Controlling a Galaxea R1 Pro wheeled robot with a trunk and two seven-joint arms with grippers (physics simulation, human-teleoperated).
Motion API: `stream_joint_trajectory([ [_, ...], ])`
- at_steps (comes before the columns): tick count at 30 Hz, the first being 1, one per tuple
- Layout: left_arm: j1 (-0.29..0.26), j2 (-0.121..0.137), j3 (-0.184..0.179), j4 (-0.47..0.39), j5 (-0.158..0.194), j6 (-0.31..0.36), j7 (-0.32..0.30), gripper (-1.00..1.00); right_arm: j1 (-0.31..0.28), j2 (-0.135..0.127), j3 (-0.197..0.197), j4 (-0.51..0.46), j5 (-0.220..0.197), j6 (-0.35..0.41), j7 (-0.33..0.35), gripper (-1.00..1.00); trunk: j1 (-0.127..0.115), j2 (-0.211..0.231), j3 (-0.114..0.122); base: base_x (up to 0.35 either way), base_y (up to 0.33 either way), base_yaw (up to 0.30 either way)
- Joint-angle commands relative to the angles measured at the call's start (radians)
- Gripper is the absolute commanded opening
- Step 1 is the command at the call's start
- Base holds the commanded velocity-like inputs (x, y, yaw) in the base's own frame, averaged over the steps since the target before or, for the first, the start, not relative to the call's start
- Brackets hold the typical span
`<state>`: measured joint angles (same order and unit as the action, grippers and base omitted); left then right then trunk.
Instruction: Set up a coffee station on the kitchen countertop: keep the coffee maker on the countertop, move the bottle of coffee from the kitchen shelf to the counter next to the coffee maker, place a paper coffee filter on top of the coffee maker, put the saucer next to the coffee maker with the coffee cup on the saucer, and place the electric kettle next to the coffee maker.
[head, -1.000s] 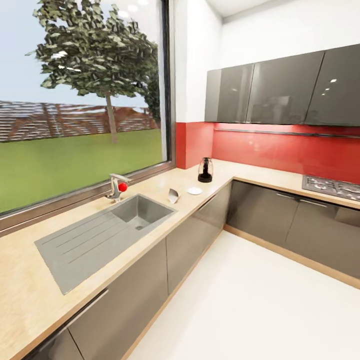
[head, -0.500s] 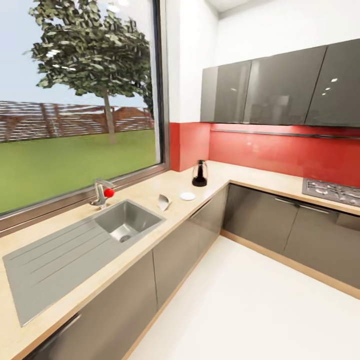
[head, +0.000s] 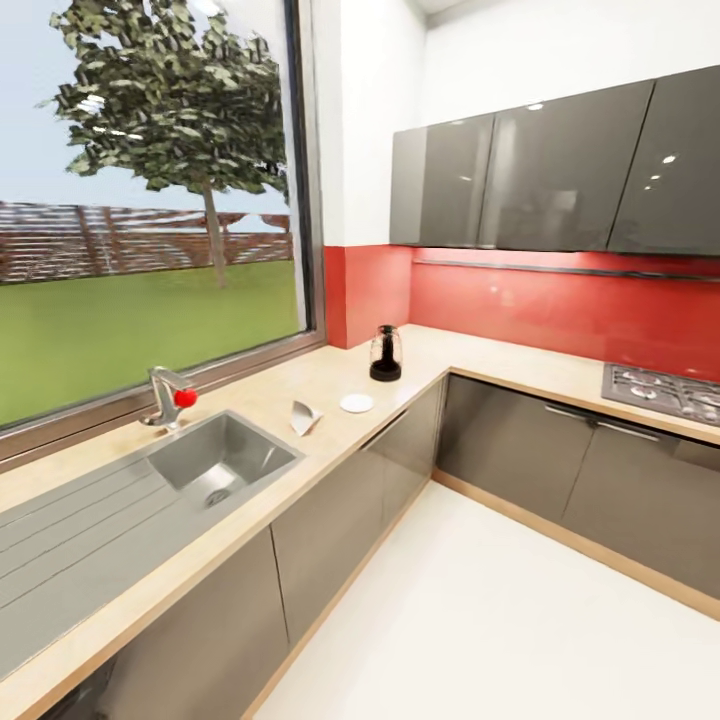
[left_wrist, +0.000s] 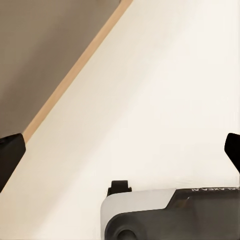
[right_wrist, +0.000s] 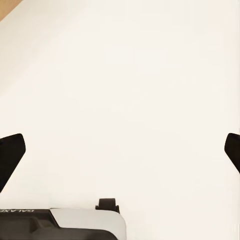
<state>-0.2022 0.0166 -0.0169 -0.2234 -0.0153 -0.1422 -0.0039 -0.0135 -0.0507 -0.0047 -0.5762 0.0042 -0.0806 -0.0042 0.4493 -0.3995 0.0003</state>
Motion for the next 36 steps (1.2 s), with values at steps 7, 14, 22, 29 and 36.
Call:
stream_joint_trajectory([
  [7, 0.0, 0.0, -0.002, 0.001, -0.002, -0.003, -0.001, 1.0, 0.0, 0.0, 0.002, 0.001, 0.0, -0.004, 0.0, 1.0, 0.001, 0.0, 0.0, 0.246, -0.232, 0.016],
  [14, 0.0, 0.0, -0.002, 0.001, -0.002, -0.003, 0.0, 1.0, 0.0, 0.0, 0.004, 0.001, 0.0, -0.004, 0.0, 1.0, 0.001, 0.0, 0.001, 0.246, -0.232, 0.206],
  [22, 0.0, 0.0, -0.003, 0.001, -0.002, -0.003, -0.001, 1.0, 0.0, 0.0, 0.005, 0.001, 0.0, -0.004, 0.0, 1.0, 0.001, 0.0, 0.004, 0.246, -0.231, 0.265],
  [29, 0.0, -0.002, -0.004, -0.003, 0.0, -0.003, -0.001, 1.0, 0.0, 0.0, 0.001, 0.002, 0.0, -0.004, 0.0, 1.0, 0.001, 0.0, 0.006, 0.134, -0.105, 0.237],
  [36, -0.012, -0.017, -0.005, -0.045, 0.001, -0.001, -0.003, 1.0, 0.0, -0.001, -0.003, 0.002, 0.001, -0.004, -0.002, 1.0, 0.001, 0.0, 0.006, 0.015, -0.011, 0.043],
])
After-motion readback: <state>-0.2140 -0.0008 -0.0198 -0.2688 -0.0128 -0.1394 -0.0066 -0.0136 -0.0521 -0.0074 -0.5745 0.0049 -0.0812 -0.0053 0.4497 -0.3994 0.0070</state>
